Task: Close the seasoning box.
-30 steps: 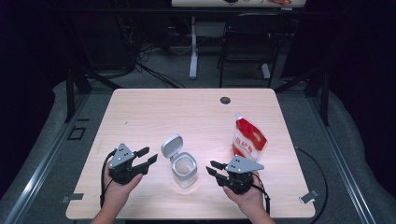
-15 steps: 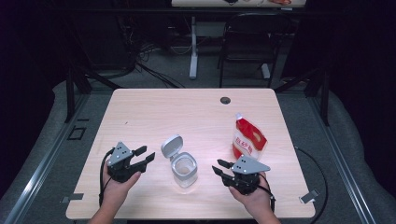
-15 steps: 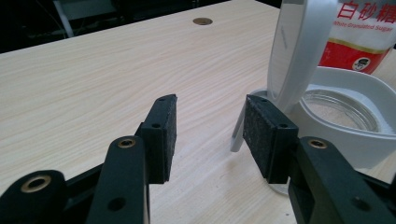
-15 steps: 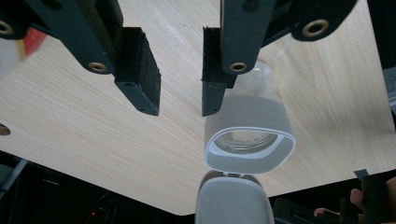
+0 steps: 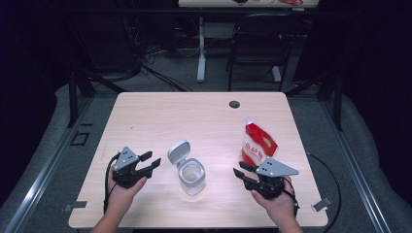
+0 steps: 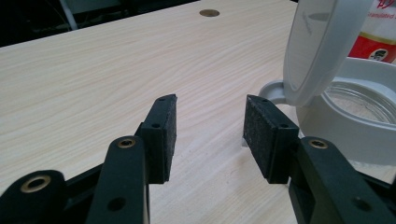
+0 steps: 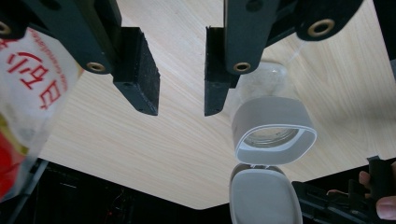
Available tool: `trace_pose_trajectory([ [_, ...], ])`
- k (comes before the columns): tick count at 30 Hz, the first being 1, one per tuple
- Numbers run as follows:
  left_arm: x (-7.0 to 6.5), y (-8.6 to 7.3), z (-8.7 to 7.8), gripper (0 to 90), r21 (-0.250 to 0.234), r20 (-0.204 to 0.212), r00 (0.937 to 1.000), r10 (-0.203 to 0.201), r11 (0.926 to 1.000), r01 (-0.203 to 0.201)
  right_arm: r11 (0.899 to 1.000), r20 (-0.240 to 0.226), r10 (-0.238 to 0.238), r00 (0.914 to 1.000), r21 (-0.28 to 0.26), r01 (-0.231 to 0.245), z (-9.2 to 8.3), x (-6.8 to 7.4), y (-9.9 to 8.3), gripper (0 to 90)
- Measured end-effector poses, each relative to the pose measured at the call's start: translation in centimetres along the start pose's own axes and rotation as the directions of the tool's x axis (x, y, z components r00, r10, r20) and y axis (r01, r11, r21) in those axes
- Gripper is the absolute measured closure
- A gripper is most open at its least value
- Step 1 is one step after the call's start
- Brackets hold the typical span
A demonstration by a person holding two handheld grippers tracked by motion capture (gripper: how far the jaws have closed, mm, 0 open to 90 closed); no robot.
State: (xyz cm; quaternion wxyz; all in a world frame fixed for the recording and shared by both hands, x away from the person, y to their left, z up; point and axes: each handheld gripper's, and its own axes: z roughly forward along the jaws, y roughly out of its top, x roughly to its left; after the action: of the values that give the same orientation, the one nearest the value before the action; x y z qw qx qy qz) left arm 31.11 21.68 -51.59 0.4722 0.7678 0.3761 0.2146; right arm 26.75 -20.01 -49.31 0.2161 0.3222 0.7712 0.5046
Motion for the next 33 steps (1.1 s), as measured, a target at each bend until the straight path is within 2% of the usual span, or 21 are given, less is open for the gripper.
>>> trace_pose_trajectory([
  [9, 0.3, -0.2, -0.1, 54.5, 0.005, -0.003, 1.0000, -0.008, 1.0000, 0.008, 1.000, 0.030, 0.030, 0.9991, 0.003, -0.030, -1.7, -1.8, 0.2, 66.2],
  [18, 0.4, -0.3, 0.0, 54.5, 0.009, -0.004, 0.9999, -0.013, 0.9999, 0.013, 0.999, 0.009, 0.023, 0.9997, 0.024, -0.023, -3.0, -2.6, 0.7, 66.6],
  [23, 0.4, -0.3, 0.0, 54.5, 0.012, -0.003, 0.9999, -0.013, 0.9998, 0.013, 0.998, 0.040, 0.016, 0.9991, 0.059, -0.018, -3.7, -2.9, 0.9, 66.4],
  [33, 0.6, -0.3, 0.1, 54.5, 0.008, -0.007, 0.9998, -0.017, 0.9998, 0.017, 0.997, 0.084, 0.058, 0.9948, 0.048, -0.062, -5.3, -4.4, 0.5, 66.3],
])
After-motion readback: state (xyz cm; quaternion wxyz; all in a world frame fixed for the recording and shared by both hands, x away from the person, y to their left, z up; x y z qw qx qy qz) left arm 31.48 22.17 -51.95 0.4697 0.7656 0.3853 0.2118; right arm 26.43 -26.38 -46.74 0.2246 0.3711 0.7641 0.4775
